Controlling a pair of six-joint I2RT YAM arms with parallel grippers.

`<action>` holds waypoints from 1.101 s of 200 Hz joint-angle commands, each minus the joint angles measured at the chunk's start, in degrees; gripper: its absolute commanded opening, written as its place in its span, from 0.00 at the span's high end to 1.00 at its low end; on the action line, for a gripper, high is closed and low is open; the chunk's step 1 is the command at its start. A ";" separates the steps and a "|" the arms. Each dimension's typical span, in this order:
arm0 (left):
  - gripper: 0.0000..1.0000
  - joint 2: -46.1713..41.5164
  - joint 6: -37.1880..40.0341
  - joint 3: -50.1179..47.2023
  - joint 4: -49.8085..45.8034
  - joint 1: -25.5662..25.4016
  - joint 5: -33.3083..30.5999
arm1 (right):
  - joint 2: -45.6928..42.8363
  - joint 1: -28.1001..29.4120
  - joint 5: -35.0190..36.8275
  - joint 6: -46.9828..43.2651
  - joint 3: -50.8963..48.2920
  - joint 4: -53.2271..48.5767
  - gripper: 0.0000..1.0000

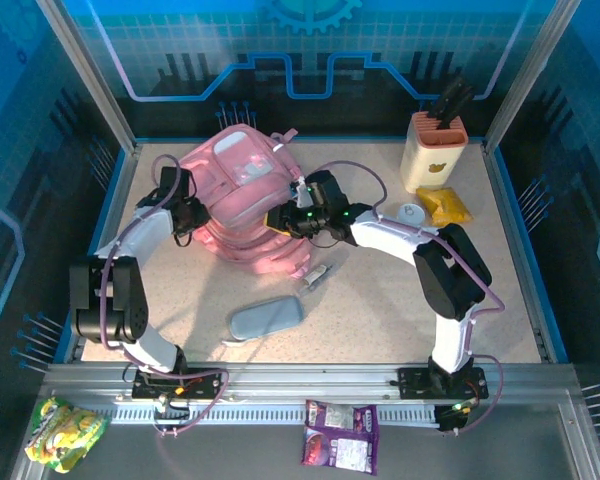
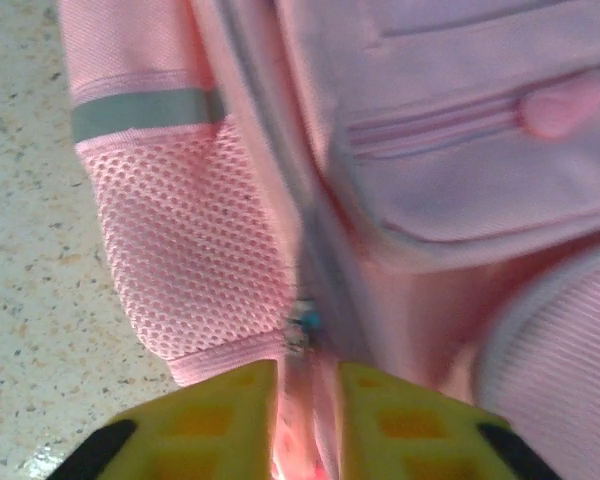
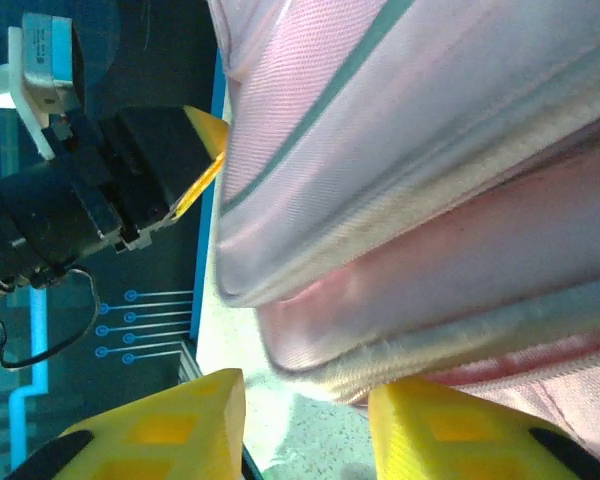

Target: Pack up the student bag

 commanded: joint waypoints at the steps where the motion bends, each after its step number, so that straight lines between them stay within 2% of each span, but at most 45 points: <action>1: 0.62 -6.21 -2.66 -4.99 0.98 -0.41 8.75 | -4.41 -0.39 -2.71 -8.83 -0.58 -6.56 0.50; 18: 0.54 -11.48 -4.28 -9.60 0.62 -2.29 10.20 | -7.37 -0.17 -2.64 -17.42 -1.72 -14.24 0.43; 38: 0.49 -17.70 -6.14 -14.16 -0.30 -4.91 11.65 | -11.49 1.31 0.32 -29.43 -2.62 -24.44 0.30; 63: 0.44 -25.37 -9.04 -18.54 -3.15 -8.38 10.51 | -16.18 6.53 7.42 -43.43 -3.87 -34.77 0.11; 77: 0.40 -28.59 -10.99 -20.24 -4.86 -10.15 9.51 | -18.13 9.86 13.07 -48.44 -5.55 -37.63 0.00; 96: 0.34 -31.98 -13.52 -22.15 -5.52 -12.57 11.25 | -18.93 13.75 16.50 -50.26 -8.07 -37.58 0.00; 124: 0.19 -35.42 -14.43 -24.32 -6.82 -15.60 11.28 | -19.07 19.52 24.84 -54.30 -11.75 -36.61 0.00; 165: 0.01 -38.85 -15.61 -26.78 -7.46 -15.69 11.07 | -17.07 24.42 25.72 -60.58 -15.41 -31.89 0.00; 220: 0.01 -40.82 -16.16 -27.42 -8.47 -15.69 10.01 | -9.86 27.62 28.47 -67.36 -12.75 -30.22 0.00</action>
